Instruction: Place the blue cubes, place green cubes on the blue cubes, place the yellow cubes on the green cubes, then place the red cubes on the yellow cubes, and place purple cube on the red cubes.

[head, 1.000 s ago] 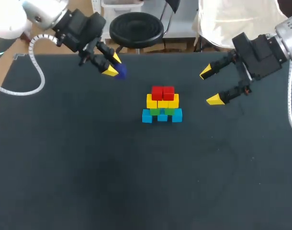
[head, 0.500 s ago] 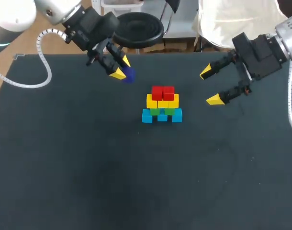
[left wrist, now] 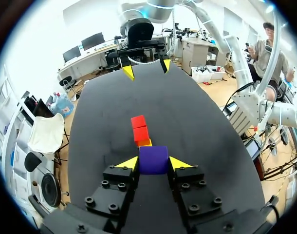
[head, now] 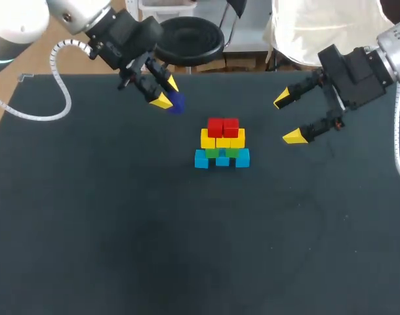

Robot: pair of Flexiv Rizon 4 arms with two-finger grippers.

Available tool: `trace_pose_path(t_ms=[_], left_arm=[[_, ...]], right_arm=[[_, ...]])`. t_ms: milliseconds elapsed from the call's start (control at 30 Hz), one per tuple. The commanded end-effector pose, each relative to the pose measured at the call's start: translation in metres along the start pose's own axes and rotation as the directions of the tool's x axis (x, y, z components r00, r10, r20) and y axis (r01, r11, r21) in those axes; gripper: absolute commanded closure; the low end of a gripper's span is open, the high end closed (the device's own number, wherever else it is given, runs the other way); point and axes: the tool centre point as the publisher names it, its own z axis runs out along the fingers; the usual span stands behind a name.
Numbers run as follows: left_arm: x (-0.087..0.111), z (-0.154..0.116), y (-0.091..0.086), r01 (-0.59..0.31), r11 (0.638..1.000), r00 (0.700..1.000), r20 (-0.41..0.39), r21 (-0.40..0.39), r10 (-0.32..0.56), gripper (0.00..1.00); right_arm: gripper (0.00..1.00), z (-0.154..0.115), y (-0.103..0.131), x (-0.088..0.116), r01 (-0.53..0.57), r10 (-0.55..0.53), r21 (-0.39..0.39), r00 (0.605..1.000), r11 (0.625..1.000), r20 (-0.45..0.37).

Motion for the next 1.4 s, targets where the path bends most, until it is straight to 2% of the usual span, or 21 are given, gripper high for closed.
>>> trace_pose_path(t_ms=[33,500,600,700,767,833,967,1133,1400], left_arm=[[0.000,0.000,0.001,0.000,1.000,1.000,-0.003,0.004,0.000,1.00],[0.000,0.000,0.001,0.000,1.000,1.000,-0.003,0.004,0.000,1.00],[-0.010,0.005,-0.011,0.003,1.000,1.000,0.010,0.007,-0.003,1.00],[-0.019,0.011,-0.018,0.022,1.000,0.999,-0.036,-0.015,-0.022,1.00],[-0.019,0.018,-0.016,0.048,0.996,0.989,-0.133,-0.072,-0.057,1.00],[-0.017,0.024,-0.012,0.112,0.990,0.980,-0.156,-0.091,-0.126,1.00],[-0.021,0.028,-0.011,0.185,0.976,0.961,-0.186,-0.118,-0.204,1.00],[-0.032,0.035,-0.015,0.212,0.969,0.956,-0.177,-0.126,-0.232,1.00],[-0.049,0.044,-0.014,0.243,0.961,0.963,-0.088,-0.132,-0.255,1.00]], right_arm=[[0.00,0.000,0.001,0.000,0.000,0.000,0.002,1.000,1.000,0.000],[0.00,0.000,0.001,0.000,0.000,0.000,0.002,1.000,1.000,0.000],[0.00,0.000,0.001,0.000,0.000,0.000,0.002,1.000,1.000,0.000],[0.00,0.000,0.001,0.000,0.000,0.000,0.002,1.000,1.000,0.000],[0.00,0.000,0.001,0.000,0.000,0.000,0.002,1.000,1.000,0.000],[0.00,0.000,0.001,0.000,0.000,0.000,0.002,1.000,1.000,0.000],[0.00,0.000,0.001,0.000,0.000,0.000,0.002,1.000,1.000,0.000],[0.00,0.000,0.001,0.000,0.000,0.000,0.002,1.000,1.000,0.000],[0.00,0.000,0.001,0.000,0.000,0.000,0.002,1.000,1.000,0.000]])
